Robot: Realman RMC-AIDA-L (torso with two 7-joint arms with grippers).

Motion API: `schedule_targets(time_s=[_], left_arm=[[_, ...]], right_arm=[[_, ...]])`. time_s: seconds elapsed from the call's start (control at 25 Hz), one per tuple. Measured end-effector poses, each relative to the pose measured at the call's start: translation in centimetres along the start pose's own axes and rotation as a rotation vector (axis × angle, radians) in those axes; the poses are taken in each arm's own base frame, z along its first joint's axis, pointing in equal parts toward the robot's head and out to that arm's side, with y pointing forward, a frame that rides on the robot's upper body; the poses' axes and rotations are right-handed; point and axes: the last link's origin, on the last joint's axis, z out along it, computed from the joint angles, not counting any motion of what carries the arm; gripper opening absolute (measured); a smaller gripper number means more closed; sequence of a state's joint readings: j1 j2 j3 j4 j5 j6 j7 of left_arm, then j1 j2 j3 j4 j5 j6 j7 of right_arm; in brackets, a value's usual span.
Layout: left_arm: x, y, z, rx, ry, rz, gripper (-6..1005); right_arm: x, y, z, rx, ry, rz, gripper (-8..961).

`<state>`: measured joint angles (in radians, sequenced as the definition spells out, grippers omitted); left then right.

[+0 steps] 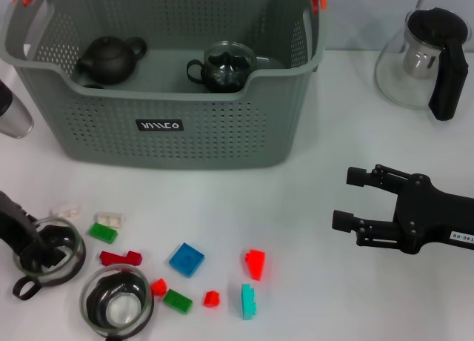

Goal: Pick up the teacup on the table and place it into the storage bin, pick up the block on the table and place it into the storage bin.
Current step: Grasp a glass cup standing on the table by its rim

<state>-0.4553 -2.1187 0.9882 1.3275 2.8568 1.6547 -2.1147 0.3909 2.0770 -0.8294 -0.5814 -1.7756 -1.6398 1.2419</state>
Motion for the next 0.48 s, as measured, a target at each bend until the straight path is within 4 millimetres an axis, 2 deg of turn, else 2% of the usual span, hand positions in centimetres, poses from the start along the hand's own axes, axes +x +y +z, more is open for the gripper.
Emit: schedule_targets(time_s=[0.08,0.4,0.48], left_arm=[[-0.05,0.0,0.02,0.003,0.001,0.002,850],[0.0,-0.05,-0.04,0.012,0.005,-0.009,681],[0.08,-0.11,-0.1,0.015,0.006,-0.013,575]], right_arm=[[0.04,0.03,-0.03,0.0,-0.001,0.001,927],[0.05,0.05,-0.03,-0.001,0.001,0.002,927],[0.03,0.04,-0.01,-0.002,0.001,0.001,926]])
